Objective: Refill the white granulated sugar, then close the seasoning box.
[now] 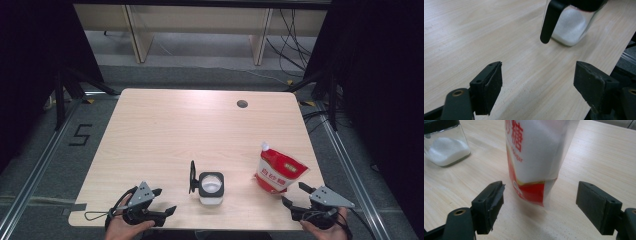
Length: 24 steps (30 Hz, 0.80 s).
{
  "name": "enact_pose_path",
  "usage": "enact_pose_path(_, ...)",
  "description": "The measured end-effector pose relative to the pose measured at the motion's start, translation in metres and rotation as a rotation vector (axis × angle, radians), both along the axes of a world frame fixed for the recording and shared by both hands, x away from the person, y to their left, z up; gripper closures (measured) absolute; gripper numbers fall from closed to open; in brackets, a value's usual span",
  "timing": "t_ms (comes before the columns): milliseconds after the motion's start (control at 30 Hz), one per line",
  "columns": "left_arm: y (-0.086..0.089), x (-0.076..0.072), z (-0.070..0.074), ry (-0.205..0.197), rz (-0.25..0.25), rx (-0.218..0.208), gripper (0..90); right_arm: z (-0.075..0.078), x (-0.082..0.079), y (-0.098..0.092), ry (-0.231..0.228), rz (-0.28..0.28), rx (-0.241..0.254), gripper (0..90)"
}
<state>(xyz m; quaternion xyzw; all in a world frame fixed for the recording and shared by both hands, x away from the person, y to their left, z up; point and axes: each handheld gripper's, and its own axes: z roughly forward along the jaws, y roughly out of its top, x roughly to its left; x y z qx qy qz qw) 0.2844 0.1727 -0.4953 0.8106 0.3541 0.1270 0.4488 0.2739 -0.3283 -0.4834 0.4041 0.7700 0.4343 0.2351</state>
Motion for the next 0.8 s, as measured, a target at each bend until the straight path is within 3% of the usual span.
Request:
enact_pose_path(33, 0.0, 0.001, 0.001, 0.003, 0.005, -0.009, 22.3, 0.0, 0.0, -0.001, -0.019, 0.0, -0.02, 22.4)
enact_pose_path(67, 0.0, 0.001, 0.002, -0.001, 0.004, -0.003, 22.3, -0.001, -0.002, -0.001, 0.013, -0.008, -0.005, 22.0)
enact_pose_path(133, 0.0, 0.003, 0.003, 0.0, 0.01, -0.014, 22.3, -0.002, -0.005, 0.001, 0.033, -0.033, -0.01, 22.0)
enact_pose_path(200, -0.001, 0.004, 0.004, -0.001, 0.008, -0.014, 22.3, -0.002, -0.003, -0.002, 0.006, -0.014, -0.044, 21.9)
enact_pose_path(267, -0.003, 0.005, 0.006, -0.005, 0.008, -0.018, 22.3, -0.002, -0.005, -0.001, 0.016, -0.021, -0.042, 21.7)
enact_pose_path(333, -0.005, 0.006, 0.009, -0.01, 0.004, -0.022, 22.4, -0.004, -0.003, -0.001, -0.007, -0.006, -0.057, 21.4)
enact_pose_path(367, -0.005, 0.007, 0.01, -0.016, -0.004, -0.01, 22.5, -0.004, -0.005, 0.001, 0.014, -0.011, -0.055, 21.3)
enact_pose_path(400, -0.007, 0.006, 0.012, -0.02, -0.005, -0.033, 23.0, -0.004, -0.006, 0.002, 0.031, -0.02, -0.051, 20.9)
enact_pose_path(433, -0.008, 0.007, 0.013, -0.024, -0.008, -0.033, 23.1, -0.004, -0.005, 0.001, 0.012, -0.008, -0.076, 20.6)
enact_pose_path(467, -0.008, 0.007, 0.015, -0.027, -0.011, -0.024, 23.5, -0.005, -0.005, 0.002, 0.04, -0.001, -0.062, 20.7)
enact_pose_path(500, -0.009, 0.008, 0.018, -0.028, -0.013, -0.034, 24.3, -0.004, -0.004, 0.001, 0.001, -0.005, -0.087, 20.7)
enact_pose_path(633, -0.01, 0.011, 0.028, -0.062, -0.047, -0.033, 34.0, -0.004, -0.005, 0.001, 0.001, -0.006, -0.09, 20.8)
enact_pose_path(700, -0.012, 0.012, 0.033, -0.071, -0.051, -0.04, 43.4, -0.005, -0.006, 0.002, 0.026, -0.014, -0.08, 20.7)
enact_pose_path(767, -0.014, 0.016, 0.037, -0.105, -0.083, -0.028, 54.3, -0.005, -0.004, 0.0, -0.001, 0.002, -0.103, 20.8)
enact_pose_path(800, -0.015, 0.017, 0.039, -0.111, -0.079, -0.033, 59.5, -0.005, -0.006, 0.002, 0.021, -0.01, -0.086, 20.9)
